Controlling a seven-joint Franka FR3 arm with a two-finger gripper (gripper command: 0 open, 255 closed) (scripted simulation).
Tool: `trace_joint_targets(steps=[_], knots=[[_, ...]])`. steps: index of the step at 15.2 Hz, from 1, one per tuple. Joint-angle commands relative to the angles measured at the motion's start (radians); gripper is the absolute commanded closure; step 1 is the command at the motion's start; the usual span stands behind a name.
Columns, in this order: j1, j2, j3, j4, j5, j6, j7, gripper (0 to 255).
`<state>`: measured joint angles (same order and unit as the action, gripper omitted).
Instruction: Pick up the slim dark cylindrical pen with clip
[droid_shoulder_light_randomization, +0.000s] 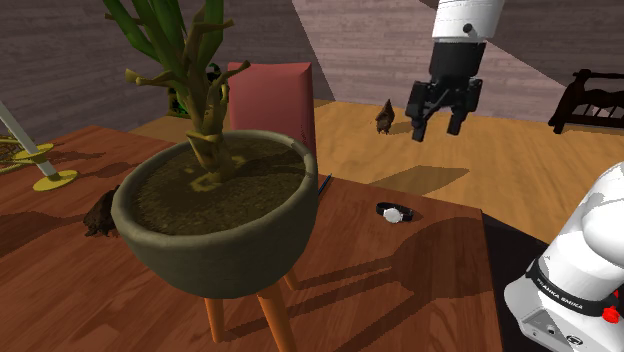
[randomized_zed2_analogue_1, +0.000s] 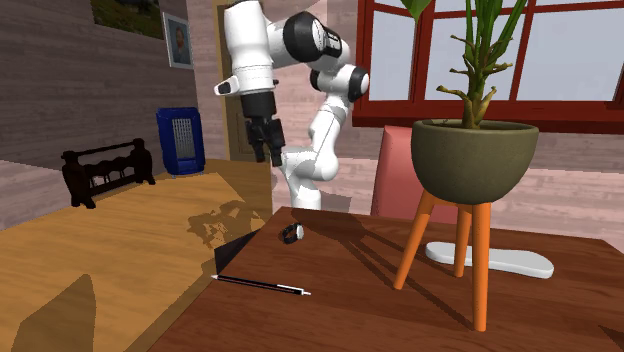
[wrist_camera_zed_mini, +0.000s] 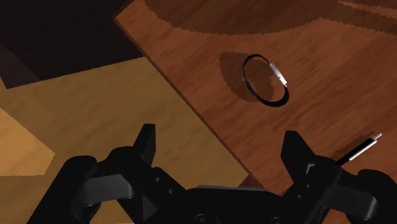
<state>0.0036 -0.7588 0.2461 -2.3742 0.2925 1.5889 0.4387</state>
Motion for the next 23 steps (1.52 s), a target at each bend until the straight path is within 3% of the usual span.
trace_joint_targets(steps=[1, 7, 12, 16, 19, 21, 23], knots=[[-0.005, 0.031, 0.056, 0.007, 0.042, 0.031, 0.097, 0], [-0.038, 0.176, 0.216, 0.060, 0.127, 0.147, 0.359, 0], [-0.084, 0.341, 0.350, 0.142, 0.145, 0.255, 0.582, 0], [-0.126, 0.504, 0.454, 0.229, 0.106, 0.346, 0.775, 0], [-0.149, 0.648, 0.523, 0.305, 0.034, 0.412, 0.937, 0], [-0.149, 0.753, 0.553, 0.361, -0.035, 0.450, 1.052, 0], [-0.142, 0.779, 0.553, 0.363, -0.051, 0.470, 1.074, 0]])
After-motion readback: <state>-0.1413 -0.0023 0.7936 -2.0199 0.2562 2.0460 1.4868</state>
